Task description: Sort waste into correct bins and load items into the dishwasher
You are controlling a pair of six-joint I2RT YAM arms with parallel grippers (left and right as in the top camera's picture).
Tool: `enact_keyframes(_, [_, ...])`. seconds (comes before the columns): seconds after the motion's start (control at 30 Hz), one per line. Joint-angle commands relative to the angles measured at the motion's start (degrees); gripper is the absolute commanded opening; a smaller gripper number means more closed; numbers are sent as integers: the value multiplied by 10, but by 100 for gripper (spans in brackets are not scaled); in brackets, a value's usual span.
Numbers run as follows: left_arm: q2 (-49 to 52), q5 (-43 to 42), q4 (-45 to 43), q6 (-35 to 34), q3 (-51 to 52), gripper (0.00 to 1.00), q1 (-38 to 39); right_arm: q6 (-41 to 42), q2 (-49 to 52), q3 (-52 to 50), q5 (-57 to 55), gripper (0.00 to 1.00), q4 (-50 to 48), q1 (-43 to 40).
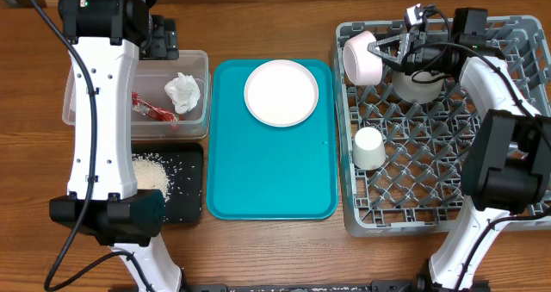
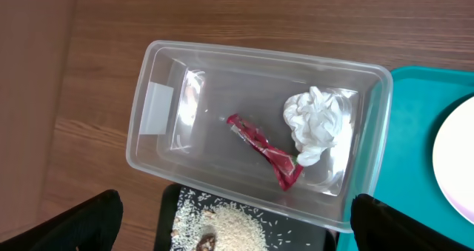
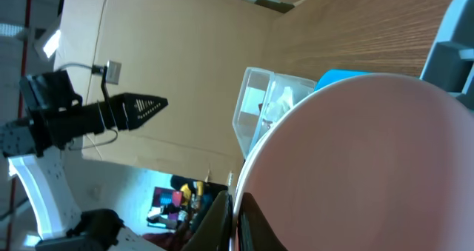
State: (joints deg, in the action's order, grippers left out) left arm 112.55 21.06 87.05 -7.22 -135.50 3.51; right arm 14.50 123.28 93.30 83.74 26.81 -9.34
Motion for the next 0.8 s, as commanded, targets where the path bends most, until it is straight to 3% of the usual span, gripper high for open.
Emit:
enact_keyframes(0.0, [-9, 0, -1, 8, -12, 100, -1, 66, 3, -2, -9, 4, -10, -1])
enact_keyframes(0.3, [-9, 0, -1, 8, -12, 100, -1, 99, 3, -2, -28, 4, -6, 0])
enact_keyframes(0.63, [-9, 0, -1, 8, -12, 100, -1, 262, 3, -2, -44, 4, -116, 0])
enact_keyframes(0.77, [-9, 0, -1, 8, -12, 100, -1, 247, 3, -3, -44, 4, -87, 1])
